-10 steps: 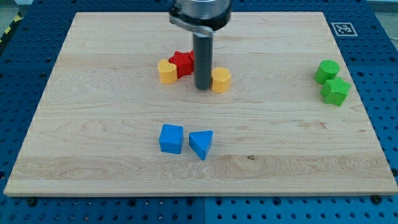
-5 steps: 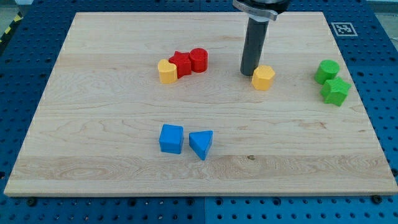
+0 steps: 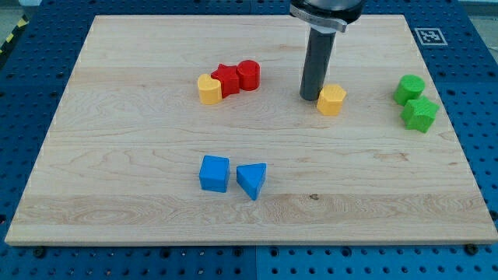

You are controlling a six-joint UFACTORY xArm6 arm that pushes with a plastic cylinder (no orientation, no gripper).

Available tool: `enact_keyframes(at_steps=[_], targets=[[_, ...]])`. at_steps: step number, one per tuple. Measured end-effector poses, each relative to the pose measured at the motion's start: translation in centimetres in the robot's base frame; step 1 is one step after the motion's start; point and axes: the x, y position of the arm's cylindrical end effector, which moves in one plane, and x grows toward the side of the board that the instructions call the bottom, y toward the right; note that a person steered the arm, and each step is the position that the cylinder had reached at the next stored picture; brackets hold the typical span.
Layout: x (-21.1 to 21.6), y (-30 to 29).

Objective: Push the yellow hexagon towards the center right

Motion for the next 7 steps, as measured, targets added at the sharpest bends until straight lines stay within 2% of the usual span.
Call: enact_keyframes(at_steps=[7], targets=[[2.3, 2.8]])
